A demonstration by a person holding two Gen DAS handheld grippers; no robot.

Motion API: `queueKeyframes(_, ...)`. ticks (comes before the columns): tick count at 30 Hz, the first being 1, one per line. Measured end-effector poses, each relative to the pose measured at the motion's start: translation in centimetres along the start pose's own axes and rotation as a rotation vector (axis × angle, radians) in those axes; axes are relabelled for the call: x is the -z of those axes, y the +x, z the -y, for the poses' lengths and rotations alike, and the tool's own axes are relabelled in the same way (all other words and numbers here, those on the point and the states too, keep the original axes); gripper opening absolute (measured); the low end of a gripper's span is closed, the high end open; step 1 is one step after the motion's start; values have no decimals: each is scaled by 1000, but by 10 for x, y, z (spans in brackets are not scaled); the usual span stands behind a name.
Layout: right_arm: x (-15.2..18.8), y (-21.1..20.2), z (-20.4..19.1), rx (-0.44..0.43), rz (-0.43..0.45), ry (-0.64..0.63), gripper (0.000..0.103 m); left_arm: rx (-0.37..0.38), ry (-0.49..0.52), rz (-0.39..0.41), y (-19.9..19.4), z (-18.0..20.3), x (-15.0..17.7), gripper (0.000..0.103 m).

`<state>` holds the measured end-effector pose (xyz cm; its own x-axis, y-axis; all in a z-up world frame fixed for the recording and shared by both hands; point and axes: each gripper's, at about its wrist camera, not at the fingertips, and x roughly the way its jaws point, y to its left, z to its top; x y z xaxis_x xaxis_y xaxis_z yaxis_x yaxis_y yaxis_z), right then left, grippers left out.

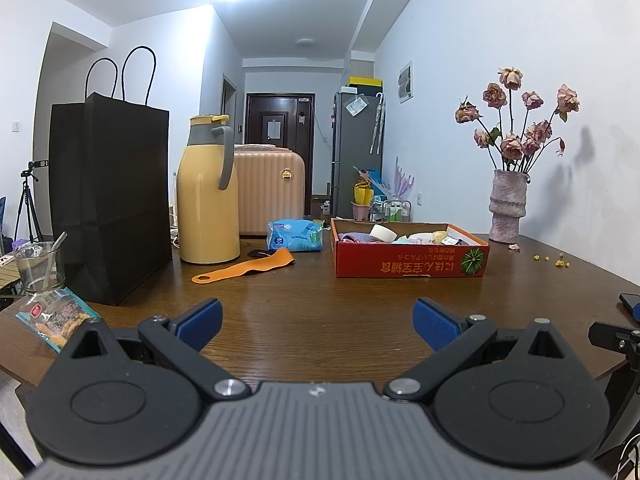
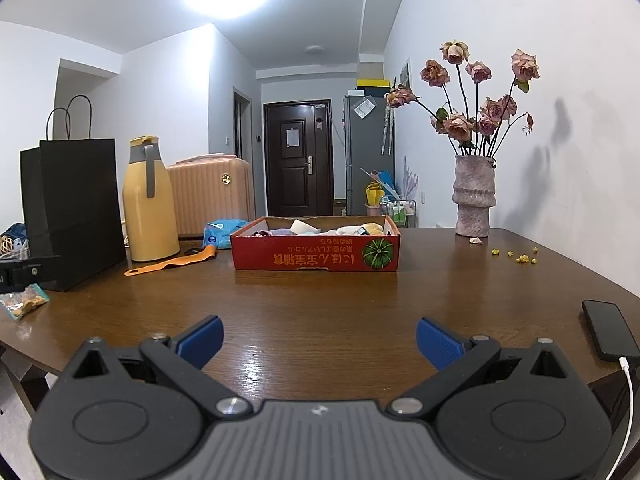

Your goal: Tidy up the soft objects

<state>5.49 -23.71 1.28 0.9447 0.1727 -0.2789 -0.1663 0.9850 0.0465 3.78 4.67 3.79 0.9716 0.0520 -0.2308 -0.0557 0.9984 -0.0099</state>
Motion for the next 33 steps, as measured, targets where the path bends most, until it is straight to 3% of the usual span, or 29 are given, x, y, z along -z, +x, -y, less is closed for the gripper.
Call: queueKeyframes(33,2,3,-2,-13,-9,-12,103,-1,2,11,-1,2,3,103)
